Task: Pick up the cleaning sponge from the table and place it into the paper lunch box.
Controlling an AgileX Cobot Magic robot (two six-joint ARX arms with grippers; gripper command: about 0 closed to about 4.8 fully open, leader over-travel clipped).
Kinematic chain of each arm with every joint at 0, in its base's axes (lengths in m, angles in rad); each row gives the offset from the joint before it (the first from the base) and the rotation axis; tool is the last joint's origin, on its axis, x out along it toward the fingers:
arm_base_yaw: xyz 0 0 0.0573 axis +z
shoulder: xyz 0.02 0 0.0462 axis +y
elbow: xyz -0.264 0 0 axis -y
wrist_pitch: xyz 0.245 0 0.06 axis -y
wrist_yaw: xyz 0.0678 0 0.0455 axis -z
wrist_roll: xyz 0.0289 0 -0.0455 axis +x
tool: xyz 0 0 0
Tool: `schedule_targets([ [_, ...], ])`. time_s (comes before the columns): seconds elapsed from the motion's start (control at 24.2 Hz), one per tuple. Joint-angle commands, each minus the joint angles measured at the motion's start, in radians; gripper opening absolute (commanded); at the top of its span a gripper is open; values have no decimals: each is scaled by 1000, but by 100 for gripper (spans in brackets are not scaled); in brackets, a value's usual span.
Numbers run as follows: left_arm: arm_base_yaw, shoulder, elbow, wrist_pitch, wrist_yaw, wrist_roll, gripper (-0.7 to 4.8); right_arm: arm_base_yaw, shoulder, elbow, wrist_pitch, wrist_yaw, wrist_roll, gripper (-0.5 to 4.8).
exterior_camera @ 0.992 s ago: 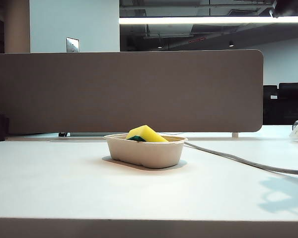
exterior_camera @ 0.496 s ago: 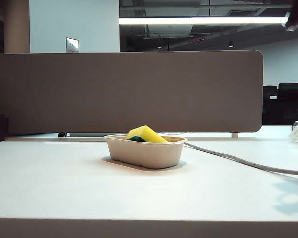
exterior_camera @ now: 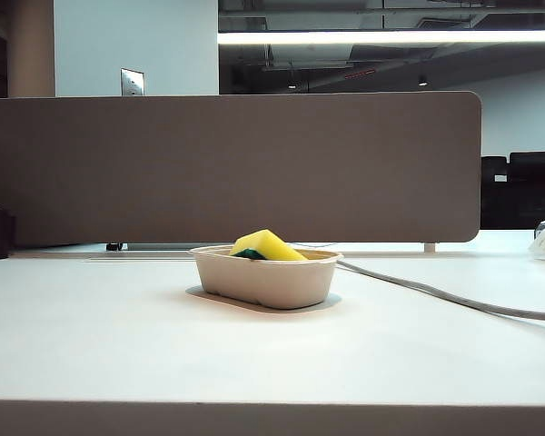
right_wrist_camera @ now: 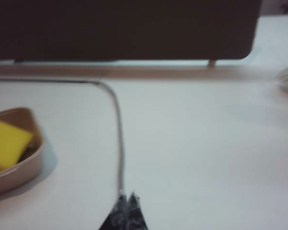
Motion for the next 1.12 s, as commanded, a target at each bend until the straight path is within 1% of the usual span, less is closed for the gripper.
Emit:
schedule_targets([
  [0.04,-1,2,1,9,4,1,-5,-60,-97,-49,33,-3,9,-5],
  [0.29,-1,2,1,9,4,1,-5,-109,-211,-76,-11,-3,10,-5],
  [0.45,-1,2,1,9,4,1,-5,-112,-255,-85,-34,37,10,-5],
  [0.62,-1,2,1,9,4,1,-5,-113,-307,-90,-56,48,6,-5],
  [1.12,-1,2,1,9,4,1,-5,-109,-304,-90,-57,54,4,-5],
])
